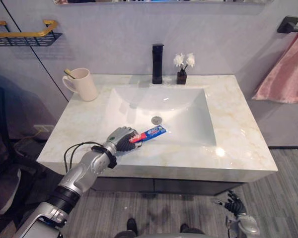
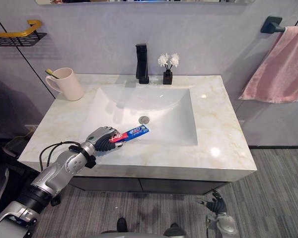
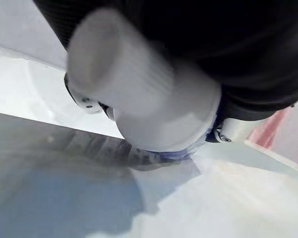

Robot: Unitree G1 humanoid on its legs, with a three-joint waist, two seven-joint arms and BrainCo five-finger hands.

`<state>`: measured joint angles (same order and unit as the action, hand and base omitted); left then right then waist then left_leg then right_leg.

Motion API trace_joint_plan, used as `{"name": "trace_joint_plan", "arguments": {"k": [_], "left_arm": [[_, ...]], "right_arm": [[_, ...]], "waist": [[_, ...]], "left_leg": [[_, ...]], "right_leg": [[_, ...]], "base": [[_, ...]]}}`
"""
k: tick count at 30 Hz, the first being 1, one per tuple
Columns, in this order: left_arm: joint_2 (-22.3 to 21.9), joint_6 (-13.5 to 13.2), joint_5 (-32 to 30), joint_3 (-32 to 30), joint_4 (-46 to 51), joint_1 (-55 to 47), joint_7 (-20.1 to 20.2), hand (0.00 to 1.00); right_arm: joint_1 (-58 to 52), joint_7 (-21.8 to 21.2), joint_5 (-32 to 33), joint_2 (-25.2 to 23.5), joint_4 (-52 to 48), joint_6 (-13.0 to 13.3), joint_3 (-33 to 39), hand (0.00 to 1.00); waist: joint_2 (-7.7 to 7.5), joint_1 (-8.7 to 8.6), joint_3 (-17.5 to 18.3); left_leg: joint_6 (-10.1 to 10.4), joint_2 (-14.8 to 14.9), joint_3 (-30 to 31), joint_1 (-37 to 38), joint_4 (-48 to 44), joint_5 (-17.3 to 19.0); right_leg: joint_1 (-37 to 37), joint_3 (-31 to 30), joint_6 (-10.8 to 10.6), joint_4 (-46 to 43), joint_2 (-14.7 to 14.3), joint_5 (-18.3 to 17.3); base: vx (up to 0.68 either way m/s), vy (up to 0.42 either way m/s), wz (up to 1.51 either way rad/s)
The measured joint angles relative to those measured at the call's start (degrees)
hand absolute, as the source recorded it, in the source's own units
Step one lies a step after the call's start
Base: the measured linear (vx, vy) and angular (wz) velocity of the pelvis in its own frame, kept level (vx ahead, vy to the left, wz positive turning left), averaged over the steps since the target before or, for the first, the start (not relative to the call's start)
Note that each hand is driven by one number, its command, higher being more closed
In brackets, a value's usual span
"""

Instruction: Organize washtable

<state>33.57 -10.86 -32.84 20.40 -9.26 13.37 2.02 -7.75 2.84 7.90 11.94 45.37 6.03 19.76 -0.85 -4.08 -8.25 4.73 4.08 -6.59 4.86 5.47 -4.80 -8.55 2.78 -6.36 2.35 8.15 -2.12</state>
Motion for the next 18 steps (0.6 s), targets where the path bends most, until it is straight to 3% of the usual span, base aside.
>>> {"name": "trace_joint_plan", "arguments": {"k": [6,12,15,18], "left_arm": [[-6.3,1.9,5.4,-8.6,8.2,-6.0,-3.3,1.0],[-12.1,1.5,7.9,-12.5,18.0,-7.1,-6.2,1.0],[-13.4,1.5,9.5,-15.0,20.9,-8.0,-7.9,1.0],[-14.6,1.5,11.6,-17.2,23.5,-8.5,-9.6,1.0]], "right_arm": [[-1.1,5.9,4.5,-0.3,-11.1,0.0,19.8,0.0],[1.0,11.2,5.6,1.7,-30.5,0.5,27.8,0.0],[4.7,13.5,5.7,6.3,-40.1,3.2,27.8,0.0],[11.8,13.0,9.7,12.2,-47.7,8.8,22.1,0.0]], "waist": [[-0.19,0.28,0.2],[-1.43,-0.22,1.2],[-1.41,-0.13,1.3],[-1.25,0.32,1.5]], "left_leg": [[0.3,0.1,-0.8,-0.4,0.0,0.2],[0.0,0.1,-1.2,-0.2,0.0,0.0],[0.0,0.1,-1.2,0.0,0.0,0.0],[0.0,0.1,-1.2,0.1,0.0,0.0]], "right_leg": [[0.9,-1.1,-0.1,-0.2,0.0,0.2],[0.9,-1.5,-0.2,-0.4,-0.1,0.4],[1.0,-1.6,-0.2,-0.7,-0.1,0.4],[1.1,-1.6,-0.3,-1.2,-0.1,0.4]], "base": [[-0.03,-0.005,-0.07],[0.0,-0.008,-0.03],[-0.04,-0.011,-0.02],[-0.05,-0.005,0.0]]}}
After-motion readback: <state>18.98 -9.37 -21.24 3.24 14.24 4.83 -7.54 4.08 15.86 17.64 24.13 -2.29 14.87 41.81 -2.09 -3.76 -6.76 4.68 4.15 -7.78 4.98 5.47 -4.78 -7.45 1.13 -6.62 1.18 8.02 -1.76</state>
